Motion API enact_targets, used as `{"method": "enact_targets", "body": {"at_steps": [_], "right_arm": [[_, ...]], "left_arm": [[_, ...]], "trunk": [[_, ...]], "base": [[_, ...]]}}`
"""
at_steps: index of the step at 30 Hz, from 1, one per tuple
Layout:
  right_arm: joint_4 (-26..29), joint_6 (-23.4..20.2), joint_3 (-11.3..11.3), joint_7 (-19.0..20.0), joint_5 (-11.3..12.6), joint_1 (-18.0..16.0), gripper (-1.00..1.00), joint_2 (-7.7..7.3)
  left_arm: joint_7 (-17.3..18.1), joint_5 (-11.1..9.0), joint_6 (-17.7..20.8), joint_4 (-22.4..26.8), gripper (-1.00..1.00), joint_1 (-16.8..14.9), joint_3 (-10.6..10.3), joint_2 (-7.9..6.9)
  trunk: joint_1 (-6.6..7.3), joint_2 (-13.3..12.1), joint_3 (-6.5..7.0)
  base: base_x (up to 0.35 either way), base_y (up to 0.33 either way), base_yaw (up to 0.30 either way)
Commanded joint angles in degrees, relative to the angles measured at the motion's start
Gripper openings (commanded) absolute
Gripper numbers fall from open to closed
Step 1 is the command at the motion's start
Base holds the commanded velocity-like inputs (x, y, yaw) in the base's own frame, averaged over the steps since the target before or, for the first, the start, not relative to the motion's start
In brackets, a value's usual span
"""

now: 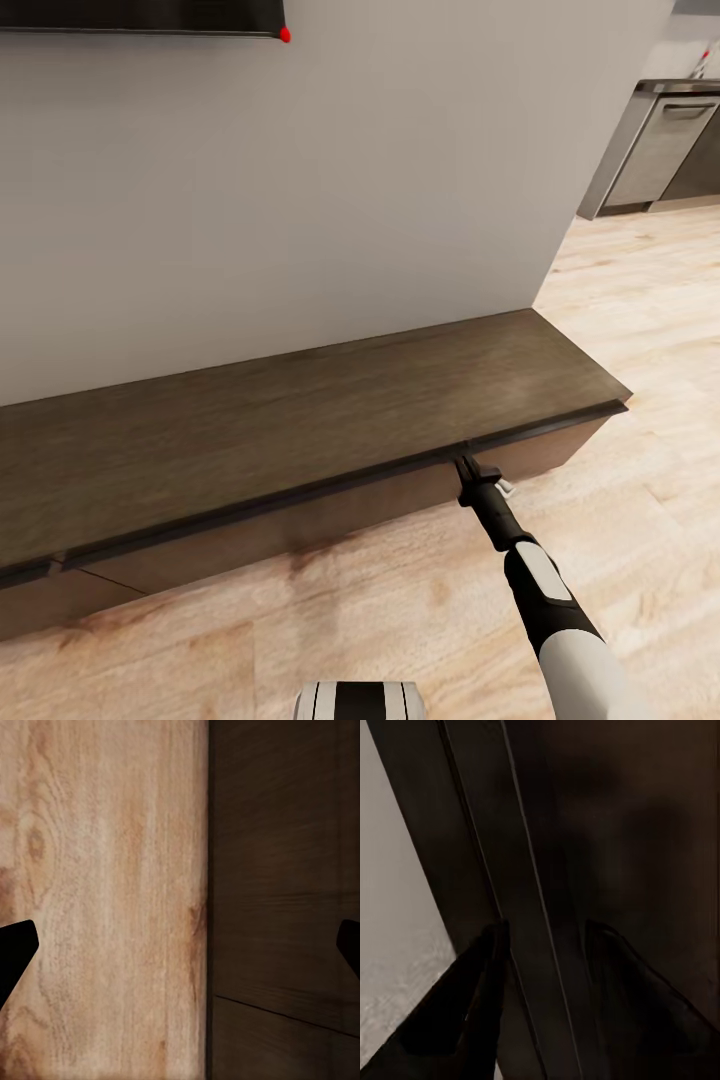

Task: Place each of the two pumpkins and all three candles from the living room inside a cabinet in the living room (use any cabinet), then make sure every cabinet is closed, and position the cauldron so it is next to a table in the living room.

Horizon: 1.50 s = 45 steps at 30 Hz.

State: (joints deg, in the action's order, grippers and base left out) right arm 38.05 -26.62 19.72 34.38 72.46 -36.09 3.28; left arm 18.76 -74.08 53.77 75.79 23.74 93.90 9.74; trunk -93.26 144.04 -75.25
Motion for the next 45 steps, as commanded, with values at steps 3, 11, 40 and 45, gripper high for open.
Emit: {"method": "enact_targets", "body": {"at_steps": [3,11,40,45], "right_arm": [[0.0,-0.5,0.2,0.1,0.4,0.0,-1.0,0.06],[0.0,-0.5,0.3,0.1,0.4,0.0,-1.0,0.06],[0.5,-0.8,0.1,-0.5,0.2,-0.1,-1.0,-0.46],[0.5,-0.9,0.1,-0.5,0.2,-0.1,-1.0,-0.47]], "left_arm": [[0.3,0.3,0.2,0.0,1.0,0.0,0.1,-0.02],[0.4,0.3,0.2,0.0,1.0,0.0,0.0,0.01],[0.4,0.3,0.2,0.0,1.0,0.0,0.0,0.08],[0.4,0.3,0.2,-0.1,1.0,0.0,0.0,0.06]], "trunk": [[0.01,0.0,-0.03],[0.01,0.0,-0.03],[0.01,0.0,-0.03],[0.01,0.0,-0.03]], "base": [[0.0,0.0,0.0],[0.0,0.0,0.0],[-0.007,0.0,0.0],[-0.187,0.0,0.0]]}}
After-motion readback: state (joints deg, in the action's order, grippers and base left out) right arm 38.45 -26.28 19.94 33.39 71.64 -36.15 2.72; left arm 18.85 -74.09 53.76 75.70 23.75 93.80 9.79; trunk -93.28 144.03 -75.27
